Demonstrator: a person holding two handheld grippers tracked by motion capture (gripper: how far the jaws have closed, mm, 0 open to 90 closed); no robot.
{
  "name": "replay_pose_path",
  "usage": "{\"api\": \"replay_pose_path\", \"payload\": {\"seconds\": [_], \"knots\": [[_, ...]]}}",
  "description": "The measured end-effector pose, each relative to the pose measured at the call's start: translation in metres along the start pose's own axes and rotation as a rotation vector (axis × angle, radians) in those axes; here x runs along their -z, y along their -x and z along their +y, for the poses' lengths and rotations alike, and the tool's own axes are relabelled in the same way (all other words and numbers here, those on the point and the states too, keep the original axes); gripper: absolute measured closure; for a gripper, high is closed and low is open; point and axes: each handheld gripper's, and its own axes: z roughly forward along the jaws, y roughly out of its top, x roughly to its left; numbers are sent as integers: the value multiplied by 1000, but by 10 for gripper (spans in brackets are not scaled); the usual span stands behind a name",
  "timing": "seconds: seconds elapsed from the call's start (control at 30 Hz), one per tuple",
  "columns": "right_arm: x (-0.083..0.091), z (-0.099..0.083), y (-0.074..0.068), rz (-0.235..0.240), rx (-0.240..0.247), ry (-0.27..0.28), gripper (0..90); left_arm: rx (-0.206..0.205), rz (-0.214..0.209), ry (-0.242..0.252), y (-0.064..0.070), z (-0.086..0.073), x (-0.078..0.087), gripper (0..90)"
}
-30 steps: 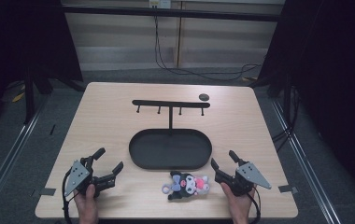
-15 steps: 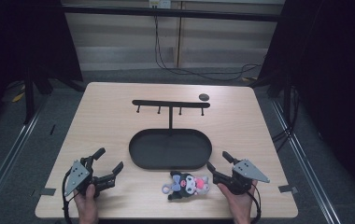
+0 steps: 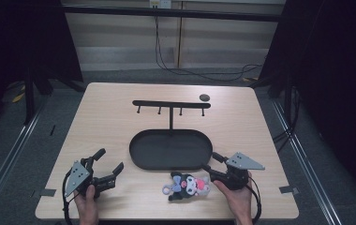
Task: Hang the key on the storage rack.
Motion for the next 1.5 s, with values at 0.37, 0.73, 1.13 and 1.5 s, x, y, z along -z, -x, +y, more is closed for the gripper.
{"api": "replay_pose_path", "payload": {"seconds": [0.37, 0.73, 1.13, 1.5], "knots": [[-10, 20, -6, 95, 33, -100, 439, 0, -1, 0, 0, 0, 0, 151], [-26, 34, -16, 262, 59, -216, 482, 1, 0, 0, 0, 0, 0, 150], [-49, 50, -34, 386, 143, -389, 514, 1, -2, 2, 0, 0, 0, 150], [-79, 63, -51, 478, 232, -560, 600, 2, -5, 4, 0, 0, 0, 150]]}}
